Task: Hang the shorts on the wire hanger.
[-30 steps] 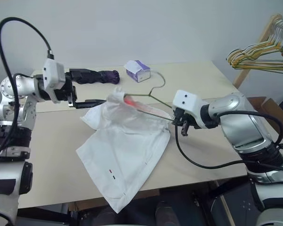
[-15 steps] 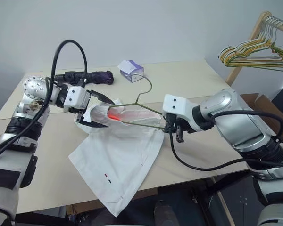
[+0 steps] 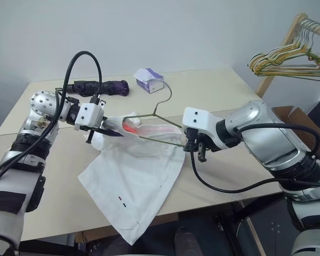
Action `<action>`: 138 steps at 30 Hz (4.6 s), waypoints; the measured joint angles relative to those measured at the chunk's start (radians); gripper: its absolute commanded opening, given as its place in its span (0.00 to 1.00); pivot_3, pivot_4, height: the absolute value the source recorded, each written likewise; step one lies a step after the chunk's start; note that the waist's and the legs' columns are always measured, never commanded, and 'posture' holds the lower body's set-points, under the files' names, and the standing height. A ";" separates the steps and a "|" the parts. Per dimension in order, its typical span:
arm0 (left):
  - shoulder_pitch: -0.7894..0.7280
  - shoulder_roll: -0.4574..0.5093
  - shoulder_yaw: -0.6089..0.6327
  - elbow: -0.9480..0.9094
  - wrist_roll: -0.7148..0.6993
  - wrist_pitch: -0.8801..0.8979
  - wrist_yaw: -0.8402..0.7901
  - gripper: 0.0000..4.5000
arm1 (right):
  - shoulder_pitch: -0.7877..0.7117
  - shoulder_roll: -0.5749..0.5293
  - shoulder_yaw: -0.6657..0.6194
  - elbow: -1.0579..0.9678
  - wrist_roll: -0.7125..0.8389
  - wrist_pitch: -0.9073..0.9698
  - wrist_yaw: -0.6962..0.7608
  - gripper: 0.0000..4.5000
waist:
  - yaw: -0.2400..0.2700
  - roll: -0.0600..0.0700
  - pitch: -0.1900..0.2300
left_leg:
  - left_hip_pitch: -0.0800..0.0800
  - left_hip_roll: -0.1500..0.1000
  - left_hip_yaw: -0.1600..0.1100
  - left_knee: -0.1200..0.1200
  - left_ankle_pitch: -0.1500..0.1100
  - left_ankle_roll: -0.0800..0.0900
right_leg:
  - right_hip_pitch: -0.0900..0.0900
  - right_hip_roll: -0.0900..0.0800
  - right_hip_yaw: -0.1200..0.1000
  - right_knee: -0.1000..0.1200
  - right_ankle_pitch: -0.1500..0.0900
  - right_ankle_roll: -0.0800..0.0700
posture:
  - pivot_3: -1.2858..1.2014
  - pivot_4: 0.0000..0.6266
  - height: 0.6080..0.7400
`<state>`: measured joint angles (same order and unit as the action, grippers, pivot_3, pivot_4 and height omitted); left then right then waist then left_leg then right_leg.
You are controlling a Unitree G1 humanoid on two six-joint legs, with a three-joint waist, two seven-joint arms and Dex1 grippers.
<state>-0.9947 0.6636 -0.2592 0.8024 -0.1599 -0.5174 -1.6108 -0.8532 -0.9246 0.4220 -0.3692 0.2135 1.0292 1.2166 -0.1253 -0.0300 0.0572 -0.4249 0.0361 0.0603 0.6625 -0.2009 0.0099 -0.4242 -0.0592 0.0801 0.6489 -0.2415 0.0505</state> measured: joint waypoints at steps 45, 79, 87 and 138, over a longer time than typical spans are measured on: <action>0.109 -0.013 0.155 -0.183 -0.044 0.370 0.064 0.00 | 0.282 0.606 -0.409 0.565 0.083 -0.277 -0.545 0.87 | -0.012 -0.002 -0.004 | 0.001 -0.002 -0.005 0.002 0.000 0.000 | 0.004 0.000 0.000 0.001 0.002 0.001 | 0.49 0.00 1.00; 0.177 0.061 0.145 -0.042 0.079 0.175 0.127 0.00 | 0.436 0.534 -0.523 0.339 0.287 -0.233 -0.593 0.01 | -0.022 -0.001 -0.004 | 0.001 -0.002 -0.008 0.002 0.000 0.000 | 0.005 0.000 -0.002 0.001 0.002 0.001 | 0.49 0.01 1.00; 0.178 0.067 0.149 -0.021 0.069 0.144 0.138 0.00 | 0.435 0.502 -0.524 0.340 0.311 -0.223 -0.592 0.01 | -0.021 -0.002 -0.004 | 0.001 -0.002 -0.008 0.002 0.000 0.000 | 0.005 0.000 -0.003 0.001 0.002 0.001 | 0.49 0.02 1.00; 0.267 0.076 0.153 -0.102 0.010 0.124 0.135 0.00 | 0.439 0.448 -0.512 0.342 0.341 -0.198 -0.561 0.01 | 0.004 -0.001 -0.004 | 0.001 -0.002 -0.007 0.002 0.000 0.000 | 0.005 0.000 -0.003 0.000 0.002 0.001 | 0.49 0.04 1.00</action>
<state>-0.7279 0.7392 -0.1061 0.7004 -0.1503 -0.3937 -1.4756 -0.4142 -0.4770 -0.0901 -0.0275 0.5548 0.8315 0.6555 -0.1217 -0.0315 0.0529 -0.4238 0.0345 0.0536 0.6647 -0.2007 0.0103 -0.4190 -0.0595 0.0776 0.6491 -0.2394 0.0516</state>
